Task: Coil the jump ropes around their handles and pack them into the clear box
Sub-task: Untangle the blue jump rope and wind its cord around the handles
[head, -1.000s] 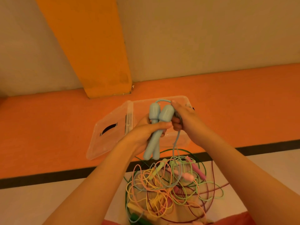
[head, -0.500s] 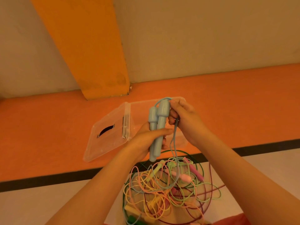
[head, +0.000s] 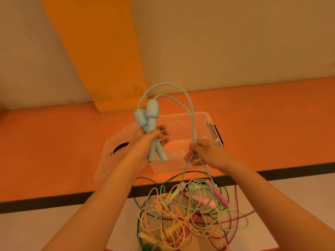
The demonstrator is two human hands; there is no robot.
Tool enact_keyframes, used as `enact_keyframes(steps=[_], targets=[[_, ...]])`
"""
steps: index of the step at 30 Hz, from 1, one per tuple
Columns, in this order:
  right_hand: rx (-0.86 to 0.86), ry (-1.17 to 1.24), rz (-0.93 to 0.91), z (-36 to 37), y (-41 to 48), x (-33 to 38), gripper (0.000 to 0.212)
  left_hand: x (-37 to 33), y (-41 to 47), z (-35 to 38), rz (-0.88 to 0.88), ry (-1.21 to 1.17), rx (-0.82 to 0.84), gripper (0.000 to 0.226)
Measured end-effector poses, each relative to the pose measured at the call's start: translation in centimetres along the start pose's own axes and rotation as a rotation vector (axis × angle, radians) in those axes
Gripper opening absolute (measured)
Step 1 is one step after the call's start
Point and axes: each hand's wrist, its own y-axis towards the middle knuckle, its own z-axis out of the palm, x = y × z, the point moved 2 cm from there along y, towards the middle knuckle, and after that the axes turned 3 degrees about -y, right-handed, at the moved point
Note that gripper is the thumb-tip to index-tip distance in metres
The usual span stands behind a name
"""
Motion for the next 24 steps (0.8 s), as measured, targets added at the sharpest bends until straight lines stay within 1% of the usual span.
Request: enact_keyframes(steps=[2, 5, 7, 9, 10, 11, 12, 13, 15, 16, 18, 20, 22, 24], targets=[[-0.063, 0.163, -0.082, -0.4, -0.3, 1.5, 0.03, 0.8, -0.1, 0.4, -0.046, 0.063, 0.063, 0.028], [-0.1, 0.373, -0.22, -0.9, -0.2, 3.0, 0.031, 2.1, -0.9, 1.1, -0.149, 0.201, 0.21, 0.03], [-0.091, 0.533, -0.275, -1.2, 0.2, 3.3, 0.031, 3.0, -1.7, 1.8, -0.215, 0.189, 0.31, 0.028], [-0.088, 0.682, -0.306, -1.4, 0.5, 3.4, 0.031, 3.7, -2.4, 2.7, -0.278, 0.133, 0.392, 0.019], [-0.101, 0.736, -0.324, -1.5, 0.6, 3.5, 0.032, 3.8, -2.5, 3.1, -0.292, 0.13, 0.406, 0.017], [-0.125, 0.768, -0.343, -1.7, 0.7, 3.5, 0.032, 3.9, -2.5, 3.3, -0.288, 0.147, 0.395, 0.023], [-0.152, 0.766, -0.356, -2.0, 0.8, 3.6, 0.032, 3.9, -2.4, 3.4, -0.274, 0.164, 0.359, 0.027], [-0.177, 0.719, -0.361, -2.2, 0.8, 3.5, 0.032, 3.7, -2.1, 3.4, -0.249, 0.172, 0.303, 0.027], [-0.159, 0.572, -0.33, -2.2, 0.7, 3.2, 0.03, 3.0, -1.3, 3.1, -0.192, 0.127, 0.187, 0.022], [-0.1, 0.531, -0.284, -2.0, 0.5, 2.9, 0.03, 2.6, -0.9, 2.8, -0.17, 0.071, 0.14, 0.021], [0.063, 0.518, -0.193, -1.1, 0.3, 2.3, 0.038, 1.7, -0.1, 2.1, -0.144, -0.032, 0.062, 0.021], [0.174, 0.512, -0.179, -0.2, 0.0, 1.9, 0.04, 1.1, 0.4, 1.6, -0.153, -0.102, 0.039, 0.02], [0.212, 0.432, -0.175, 0.5, -0.1, 1.5, 0.043, 0.6, 0.4, 1.7, -0.183, -0.2, 0.063, 0.018], [0.241, 0.309, -0.144, 1.2, 0.0, 0.9, 0.049, 0.0, 0.4, 2.0, -0.173, -0.287, 0.074, 0.019]])
